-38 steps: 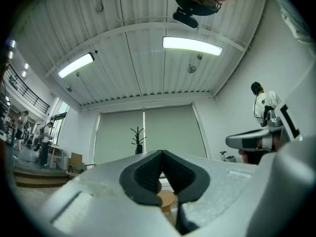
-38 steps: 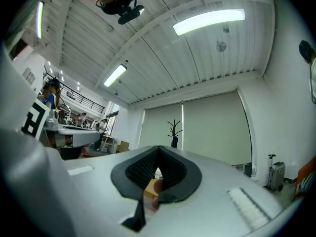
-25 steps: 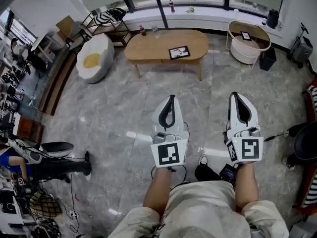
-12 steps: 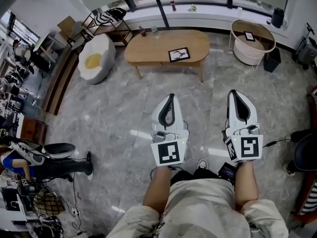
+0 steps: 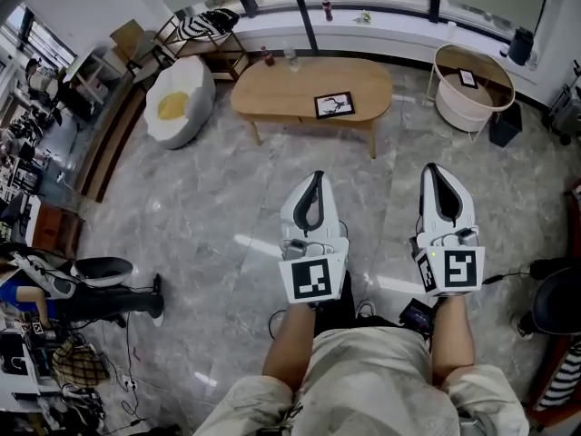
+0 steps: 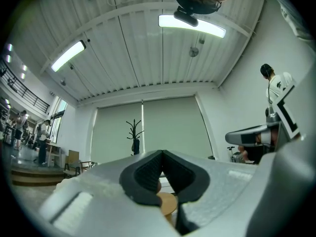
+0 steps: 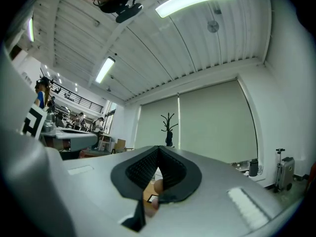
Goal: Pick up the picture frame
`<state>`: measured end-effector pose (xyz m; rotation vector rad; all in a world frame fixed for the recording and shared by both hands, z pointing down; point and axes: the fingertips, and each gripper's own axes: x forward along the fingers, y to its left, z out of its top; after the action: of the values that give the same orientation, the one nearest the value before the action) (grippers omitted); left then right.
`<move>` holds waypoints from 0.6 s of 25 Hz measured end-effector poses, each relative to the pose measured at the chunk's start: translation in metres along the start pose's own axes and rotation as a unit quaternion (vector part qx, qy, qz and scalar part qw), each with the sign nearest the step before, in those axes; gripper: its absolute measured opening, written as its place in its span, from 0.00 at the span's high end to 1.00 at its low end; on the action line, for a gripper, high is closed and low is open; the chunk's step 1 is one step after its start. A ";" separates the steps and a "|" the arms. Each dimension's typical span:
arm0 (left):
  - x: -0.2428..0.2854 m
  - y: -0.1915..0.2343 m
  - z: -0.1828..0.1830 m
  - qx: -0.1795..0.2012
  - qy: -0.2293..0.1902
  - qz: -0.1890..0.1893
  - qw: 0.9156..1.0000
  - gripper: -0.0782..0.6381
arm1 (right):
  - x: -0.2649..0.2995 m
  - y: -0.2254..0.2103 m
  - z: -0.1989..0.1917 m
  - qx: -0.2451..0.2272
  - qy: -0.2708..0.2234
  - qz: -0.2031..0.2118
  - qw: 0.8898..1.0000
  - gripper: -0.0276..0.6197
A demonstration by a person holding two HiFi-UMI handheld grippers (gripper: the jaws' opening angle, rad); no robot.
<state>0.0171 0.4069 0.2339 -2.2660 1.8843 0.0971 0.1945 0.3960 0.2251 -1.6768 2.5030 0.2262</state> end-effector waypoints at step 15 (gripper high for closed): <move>0.111 0.069 -0.029 -0.008 0.000 -0.004 1.000 0.88 | 0.132 -0.004 -0.017 -0.028 0.009 -0.011 1.000 0.95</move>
<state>-0.0322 0.2826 0.2362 -2.2837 1.8819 0.1103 0.1481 0.2718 0.2171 -1.7346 2.5111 0.2831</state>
